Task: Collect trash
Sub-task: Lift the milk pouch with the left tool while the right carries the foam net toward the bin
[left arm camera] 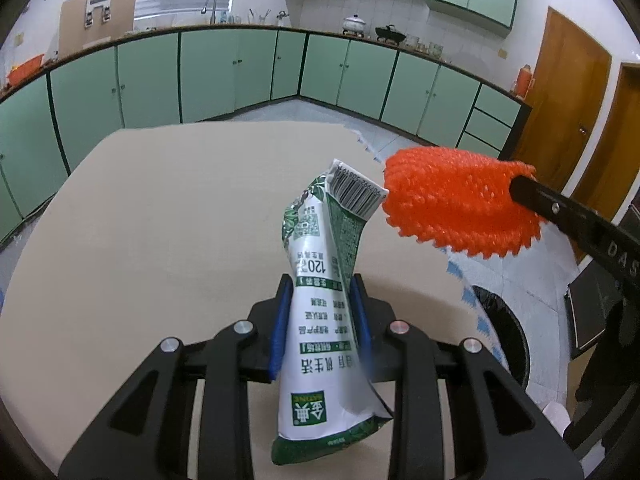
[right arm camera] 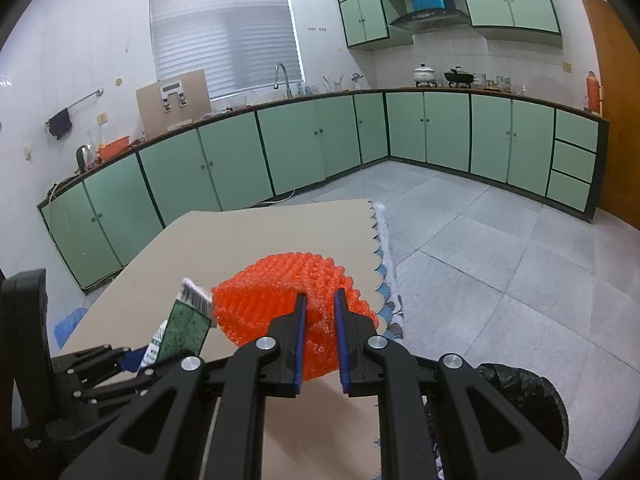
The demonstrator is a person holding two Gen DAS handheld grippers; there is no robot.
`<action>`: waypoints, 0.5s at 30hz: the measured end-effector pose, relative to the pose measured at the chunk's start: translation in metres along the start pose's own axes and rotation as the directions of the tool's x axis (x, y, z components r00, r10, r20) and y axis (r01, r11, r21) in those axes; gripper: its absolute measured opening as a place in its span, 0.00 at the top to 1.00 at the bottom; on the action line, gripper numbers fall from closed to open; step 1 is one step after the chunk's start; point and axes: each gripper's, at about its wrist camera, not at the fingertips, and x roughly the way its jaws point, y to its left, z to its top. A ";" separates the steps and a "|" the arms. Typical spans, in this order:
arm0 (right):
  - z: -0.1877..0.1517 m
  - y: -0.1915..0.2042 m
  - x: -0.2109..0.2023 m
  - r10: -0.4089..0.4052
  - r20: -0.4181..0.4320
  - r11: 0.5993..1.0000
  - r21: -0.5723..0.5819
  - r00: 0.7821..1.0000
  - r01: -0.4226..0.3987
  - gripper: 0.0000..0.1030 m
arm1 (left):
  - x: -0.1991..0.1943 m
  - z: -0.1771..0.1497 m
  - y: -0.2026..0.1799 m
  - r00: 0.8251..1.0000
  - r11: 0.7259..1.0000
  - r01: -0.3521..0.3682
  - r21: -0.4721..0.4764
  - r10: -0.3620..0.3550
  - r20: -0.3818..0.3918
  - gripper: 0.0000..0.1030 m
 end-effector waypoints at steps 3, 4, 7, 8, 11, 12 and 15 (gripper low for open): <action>0.001 -0.008 -0.009 -0.013 0.012 1.000 0.009 1.000 0.013 0.87 | 0.000 0.007 -0.005 1.000 1.000 0.010 0.011 -0.010 0.011 0.73; 0.001 -0.012 -0.013 -0.018 0.016 1.000 0.013 1.000 0.018 0.87 | 0.000 0.009 -0.011 1.000 1.000 0.014 0.017 -0.014 0.016 0.73; 0.001 -0.023 -0.024 -0.036 0.027 0.999 0.024 0.999 0.036 0.87 | 0.000 0.013 -0.030 0.999 0.999 0.027 0.041 -0.029 0.028 0.73; 0.001 -0.028 -0.028 -0.042 0.029 0.999 0.028 0.999 0.041 0.87 | 0.001 0.015 -0.036 0.999 0.998 0.031 0.047 -0.033 0.031 0.73; -0.001 -0.040 -0.039 -0.065 0.036 0.997 0.040 0.997 0.064 0.87 | 0.001 0.017 -0.056 0.998 0.996 0.045 0.073 -0.048 0.041 0.73; -0.002 -0.044 -0.042 -0.073 0.038 0.997 0.044 0.997 0.071 0.87 | 0.002 0.017 -0.064 0.998 0.995 0.050 0.083 -0.054 0.043 0.73; -0.006 -0.059 -0.051 -0.099 0.039 0.994 0.060 0.994 0.097 0.87 | 0.004 0.017 -0.082 0.996 0.992 0.067 0.103 -0.072 0.044 0.73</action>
